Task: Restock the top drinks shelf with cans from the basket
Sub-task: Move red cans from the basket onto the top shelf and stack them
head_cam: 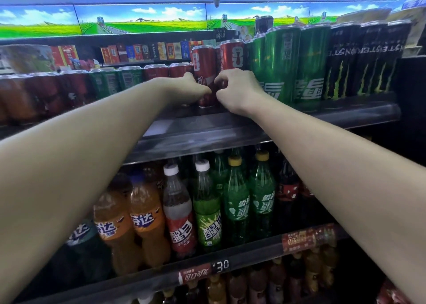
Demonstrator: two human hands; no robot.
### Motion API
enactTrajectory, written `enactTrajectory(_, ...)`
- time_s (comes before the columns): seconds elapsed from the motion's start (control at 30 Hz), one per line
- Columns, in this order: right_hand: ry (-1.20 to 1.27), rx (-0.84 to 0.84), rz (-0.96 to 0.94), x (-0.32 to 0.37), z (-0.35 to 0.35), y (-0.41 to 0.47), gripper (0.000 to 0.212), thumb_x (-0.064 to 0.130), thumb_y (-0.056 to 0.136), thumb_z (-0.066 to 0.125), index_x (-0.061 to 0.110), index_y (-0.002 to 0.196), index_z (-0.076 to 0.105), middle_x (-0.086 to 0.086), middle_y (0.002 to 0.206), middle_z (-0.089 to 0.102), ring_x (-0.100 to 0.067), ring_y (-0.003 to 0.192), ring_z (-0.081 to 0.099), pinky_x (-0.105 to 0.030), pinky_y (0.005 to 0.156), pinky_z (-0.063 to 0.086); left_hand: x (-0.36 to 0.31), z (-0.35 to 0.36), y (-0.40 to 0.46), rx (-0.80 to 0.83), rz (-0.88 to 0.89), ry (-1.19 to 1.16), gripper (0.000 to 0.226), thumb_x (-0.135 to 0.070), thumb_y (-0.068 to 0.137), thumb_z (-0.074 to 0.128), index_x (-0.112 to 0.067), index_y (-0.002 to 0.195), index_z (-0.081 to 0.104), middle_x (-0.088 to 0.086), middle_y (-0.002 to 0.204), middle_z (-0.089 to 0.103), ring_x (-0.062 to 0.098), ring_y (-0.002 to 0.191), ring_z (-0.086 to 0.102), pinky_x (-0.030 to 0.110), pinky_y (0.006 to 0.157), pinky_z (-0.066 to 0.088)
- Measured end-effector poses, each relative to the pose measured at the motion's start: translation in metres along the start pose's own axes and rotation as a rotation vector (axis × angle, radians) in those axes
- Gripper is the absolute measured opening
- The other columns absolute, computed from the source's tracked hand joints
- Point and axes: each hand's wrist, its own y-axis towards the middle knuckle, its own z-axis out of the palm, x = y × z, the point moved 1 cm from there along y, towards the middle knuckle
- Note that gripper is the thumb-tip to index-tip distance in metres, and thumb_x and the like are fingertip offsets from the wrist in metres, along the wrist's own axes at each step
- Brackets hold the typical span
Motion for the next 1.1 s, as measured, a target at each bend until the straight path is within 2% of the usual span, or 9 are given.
enactTrajectory(0.07, 0.032, -0.068, -0.047, 0.003, -0.003, -0.003, 0.028, 0.019, 0.092, 0.054, 0.021, 0.113, 0.072, -0.004, 0.114, 0.07, -0.024, 0.102, 0.063, -0.029, 0.083, 0.049, -0.004, -0.008, -0.014, -0.004, 0.033, 0.009, 0.053, -0.039, 0.095, 0.063, -0.011, 0.137, 0.044, 0.011, 0.114, 0.063, 0.027, 0.1, 0.062, 0.037, 0.084, 0.054)
enactTrajectory(0.13, 0.016, -0.143, -0.102, 0.008, -0.008, -0.008, 0.024, 0.022, 0.094, 0.05, 0.019, 0.105, 0.071, -0.003, 0.105, 0.071, -0.024, 0.096, 0.064, -0.035, 0.083, 0.054, -0.009, -0.013, -0.036, -0.05, 0.1, 0.053, 0.01, -0.027, 0.101, 0.06, -0.019, 0.101, 0.055, 0.007, 0.094, 0.061, 0.021, 0.084, 0.057, 0.021, 0.066, 0.05)
enactTrajectory(0.2, -0.06, -0.222, -0.162, 0.015, -0.012, -0.014, 0.025, 0.026, 0.095, 0.045, 0.017, 0.101, 0.068, -0.004, 0.103, 0.07, -0.029, 0.093, 0.064, -0.041, 0.081, 0.054, -0.015, -0.019, -0.06, -0.123, 0.178, 0.113, 0.012, -0.024, 0.103, 0.058, -0.02, 0.093, 0.054, 0.005, 0.086, 0.056, 0.02, 0.076, 0.052, 0.019, 0.056, 0.045)
enactTrajectory(0.3, -0.093, -0.315, -0.253, 0.028, -0.017, -0.029, 0.026, 0.027, 0.098, 0.041, 0.013, 0.099, 0.063, -0.007, 0.104, 0.069, -0.033, 0.092, 0.062, -0.039, 0.073, 0.047, -0.012, -0.025, -0.089, -0.226, 0.231, 0.21, 0.034, -0.028, 0.099, 0.059, -0.013, 0.128, 0.055, 0.009, 0.111, 0.065, 0.027, 0.103, 0.06, 0.036, 0.088, 0.051)
enactTrajectory(0.37, -0.045, -0.357, -0.303, 0.037, -0.017, -0.044, 0.025, 0.025, 0.098, 0.041, 0.012, 0.099, 0.063, -0.006, 0.101, 0.068, -0.029, 0.089, 0.062, -0.039, 0.071, 0.048, -0.005, -0.023, -0.107, -0.338, 0.288, 0.218, 0.034, -0.022, 0.098, 0.057, -0.01, 0.129, 0.057, 0.01, 0.116, 0.068, 0.028, 0.108, 0.063, 0.039, 0.097, 0.051)
enactTrajectory(0.5, 0.165, -0.434, -0.358, 0.046, -0.003, -0.083, 0.02, 0.019, 0.097, 0.046, 0.009, 0.1, 0.063, 0.001, 0.09, 0.061, -0.016, 0.078, 0.057, -0.026, 0.066, 0.044, 0.019, -0.009, -0.154, -0.631, 0.479, 0.269, 0.016, -0.018, 0.094, 0.054, -0.008, 0.104, 0.061, 0.004, 0.091, 0.061, 0.023, 0.086, 0.057, 0.031, 0.075, 0.04)
enactTrajectory(0.6, 0.396, -0.514, -0.376, 0.046, 0.018, -0.126, 0.017, 0.013, 0.093, 0.049, 0.002, 0.094, 0.062, -0.003, 0.083, 0.062, -0.016, 0.075, 0.056, -0.026, 0.067, 0.046, 0.057, 0.015, -0.188, -0.694, 0.547, 0.278, 0.011, -0.019, 0.094, 0.053, -0.009, 0.095, 0.056, 0.001, 0.083, 0.055, 0.016, 0.075, 0.049, 0.025, 0.069, 0.034)
enactTrajectory(0.83, 0.535, -0.114, -0.227, 0.022, 0.136, -0.253, 0.015, 0.015, 0.092, 0.052, 0.007, 0.094, 0.064, -0.003, 0.087, 0.064, -0.016, 0.079, 0.058, -0.034, 0.072, 0.048, 0.176, 0.12, -0.266, -0.514, 0.358, 0.264, 0.014, -0.02, 0.095, 0.055, -0.006, 0.098, 0.057, 0.0, 0.087, 0.055, 0.022, 0.079, 0.053, 0.042, 0.07, 0.045)
enactTrajectory(1.1, 0.434, 0.344, 0.051, -0.021, 0.283, -0.418, 0.015, 0.021, 0.098, 0.052, 0.013, 0.104, 0.064, -0.001, 0.096, 0.064, -0.021, 0.082, 0.06, -0.042, 0.074, 0.052, 0.33, 0.268, -0.356, -0.144, 0.009, 0.258, 0.017, -0.022, 0.098, 0.057, -0.023, 0.091, 0.041, -0.006, 0.086, 0.048, 0.027, 0.083, 0.058, 0.038, 0.062, 0.041)
